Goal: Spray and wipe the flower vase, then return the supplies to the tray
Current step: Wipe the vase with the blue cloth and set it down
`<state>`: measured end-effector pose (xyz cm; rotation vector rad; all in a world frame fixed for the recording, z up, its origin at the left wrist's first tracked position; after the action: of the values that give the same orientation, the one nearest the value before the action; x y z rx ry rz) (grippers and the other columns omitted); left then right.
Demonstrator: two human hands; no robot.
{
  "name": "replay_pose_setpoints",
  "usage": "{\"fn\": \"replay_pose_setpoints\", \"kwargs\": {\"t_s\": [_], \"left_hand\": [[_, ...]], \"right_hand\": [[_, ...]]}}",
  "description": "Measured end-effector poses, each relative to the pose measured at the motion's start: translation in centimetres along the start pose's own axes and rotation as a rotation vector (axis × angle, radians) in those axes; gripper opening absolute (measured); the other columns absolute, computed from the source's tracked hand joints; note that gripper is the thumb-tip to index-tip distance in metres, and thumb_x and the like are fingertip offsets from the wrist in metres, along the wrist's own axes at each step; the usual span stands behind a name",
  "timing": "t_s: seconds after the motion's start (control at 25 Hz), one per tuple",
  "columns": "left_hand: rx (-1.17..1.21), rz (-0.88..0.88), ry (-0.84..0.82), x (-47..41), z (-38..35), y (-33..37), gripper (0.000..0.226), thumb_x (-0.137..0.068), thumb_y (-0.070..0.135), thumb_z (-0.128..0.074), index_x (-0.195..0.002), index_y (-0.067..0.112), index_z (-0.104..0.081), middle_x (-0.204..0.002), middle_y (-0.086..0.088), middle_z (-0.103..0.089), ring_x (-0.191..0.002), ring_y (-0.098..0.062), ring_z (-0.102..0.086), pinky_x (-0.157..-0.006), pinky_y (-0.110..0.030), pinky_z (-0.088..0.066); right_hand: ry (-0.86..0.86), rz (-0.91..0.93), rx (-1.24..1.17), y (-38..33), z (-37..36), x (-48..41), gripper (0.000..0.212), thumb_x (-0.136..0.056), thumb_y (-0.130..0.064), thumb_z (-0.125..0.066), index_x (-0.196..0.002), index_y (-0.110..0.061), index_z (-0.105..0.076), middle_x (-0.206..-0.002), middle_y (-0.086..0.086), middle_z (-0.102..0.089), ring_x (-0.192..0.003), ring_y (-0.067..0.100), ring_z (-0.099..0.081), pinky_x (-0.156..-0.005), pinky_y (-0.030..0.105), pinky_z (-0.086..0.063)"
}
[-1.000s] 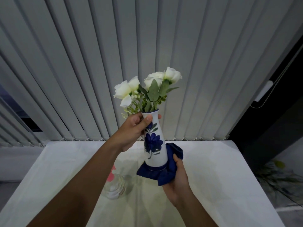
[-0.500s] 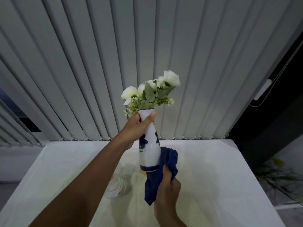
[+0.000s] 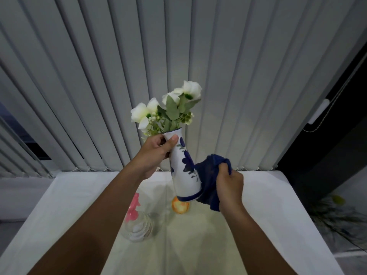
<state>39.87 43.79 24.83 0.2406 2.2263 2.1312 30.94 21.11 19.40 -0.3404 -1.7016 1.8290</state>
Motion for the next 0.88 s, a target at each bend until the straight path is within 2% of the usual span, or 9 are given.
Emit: {"fn": "replay_pose_setpoints", "kwargs": {"t_s": [0.08,0.2,0.32,0.36,0.44,0.56,0.68,0.8,0.88], "left_hand": [[-0.001,-0.001,-0.046,0.3,-0.2,0.2,0.026,-0.102,0.019,-0.058,-0.119,0.003,-0.068,-0.114,-0.014,-0.076,-0.099,-0.02,-0.073,-0.084,-0.026,-0.061],[-0.025,0.008,-0.119,0.6,-1.3,0.0,0.019,-0.102,0.018,-0.056,-0.115,0.012,-0.069,-0.104,-0.001,-0.079,-0.094,-0.01,-0.075,-0.079,-0.021,-0.06],[-0.035,0.01,-0.123,0.6,-2.1,-0.3,0.015,-0.104,0.015,-0.053,-0.103,0.013,-0.068,-0.085,0.006,-0.078,-0.077,-0.002,-0.073,-0.066,-0.016,-0.057],[-0.03,0.007,-0.102,0.6,-2.0,-0.4,0.016,-0.105,0.015,-0.053,-0.098,0.013,-0.067,-0.079,0.007,-0.077,-0.071,-0.001,-0.071,-0.061,-0.015,-0.055],[0.003,0.013,-0.051,0.4,-1.4,-0.4,0.017,-0.104,0.018,-0.055,-0.095,0.01,-0.067,-0.078,0.002,-0.076,-0.07,-0.007,-0.07,-0.06,-0.018,-0.056],[0.016,0.002,-0.036,0.1,-0.6,-0.3,0.025,-0.102,0.017,-0.058,-0.117,0.0,-0.067,-0.113,-0.021,-0.075,-0.098,-0.023,-0.069,-0.089,-0.034,-0.058],[0.011,-0.008,-0.067,0.2,-0.9,-0.2,0.031,-0.103,0.016,-0.056,-0.126,-0.003,-0.063,-0.124,-0.023,-0.071,-0.104,-0.025,-0.067,-0.092,-0.034,-0.056],[-0.018,-0.012,-0.098,0.3,-1.8,0.0,0.018,-0.104,0.016,-0.055,-0.107,0.004,-0.068,-0.095,-0.005,-0.078,-0.085,-0.015,-0.071,-0.072,-0.023,-0.059],[-0.025,-0.014,-0.12,0.7,-2.4,0.3,0.018,-0.104,0.015,-0.054,-0.09,0.012,-0.065,-0.074,0.007,-0.076,-0.068,-0.006,-0.07,-0.06,-0.017,-0.055]], "right_hand": [[0.029,0.095,-0.03,-1.8,0.5,-0.4,0.044,-0.098,-0.022,-0.052,-0.056,-0.016,-0.042,-0.056,0.002,-0.048,-0.06,0.019,-0.05,-0.057,0.03,-0.038],[-0.088,0.371,-0.049,-5.5,-1.7,1.7,0.041,-0.1,-0.014,-0.056,-0.06,-0.019,-0.048,-0.053,-0.006,-0.048,-0.048,0.001,-0.046,-0.049,0.015,-0.037],[-0.289,0.676,0.105,-6.5,-5.6,5.3,0.015,-0.097,-0.02,-0.057,-0.099,-0.011,-0.068,-0.084,-0.002,-0.068,-0.073,-0.002,-0.062,-0.066,0.01,-0.046],[-0.338,0.785,0.166,-5.8,-6.5,6.4,0.031,-0.097,-0.026,-0.055,-0.119,-0.008,-0.067,-0.108,0.003,-0.071,-0.097,0.004,-0.065,-0.082,0.015,-0.049],[-0.424,1.052,0.345,-2.3,-7.0,8.3,0.048,-0.102,-0.032,-0.051,-0.141,-0.006,-0.056,-0.148,0.008,-0.056,-0.142,0.025,-0.045,-0.116,0.034,-0.039],[-0.554,1.373,0.631,3.9,-6.4,10.8,0.056,-0.096,-0.037,-0.062,-0.144,-0.011,-0.051,-0.155,-0.002,-0.047,-0.156,0.022,-0.015,-0.118,0.057,-0.031],[-0.59,1.406,0.641,5.3,-5.9,10.9,0.062,-0.093,-0.035,-0.065,-0.146,-0.01,-0.044,-0.153,-0.003,-0.044,-0.156,0.018,-0.011,-0.117,0.057,-0.032],[-0.456,1.324,0.477,0.4,-6.2,9.2,0.046,-0.103,-0.028,-0.049,-0.141,-0.002,-0.051,-0.155,0.003,-0.045,-0.154,0.028,-0.022,-0.118,0.053,-0.035],[-0.435,1.243,0.333,-2.9,-6.2,8.1,0.045,-0.095,-0.014,-0.049,-0.137,-0.002,-0.057,-0.159,-0.008,-0.039,-0.153,0.028,-0.027,-0.117,0.041,-0.039]]}}
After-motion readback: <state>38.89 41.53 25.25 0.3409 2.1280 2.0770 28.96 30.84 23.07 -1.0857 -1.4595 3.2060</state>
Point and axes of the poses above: each hand's wrist, its own x-axis away from the middle knuckle, its own z-axis out of the back of the hand, y = z × x, the point moved 9 cm from there along -x, towards the middle knuckle
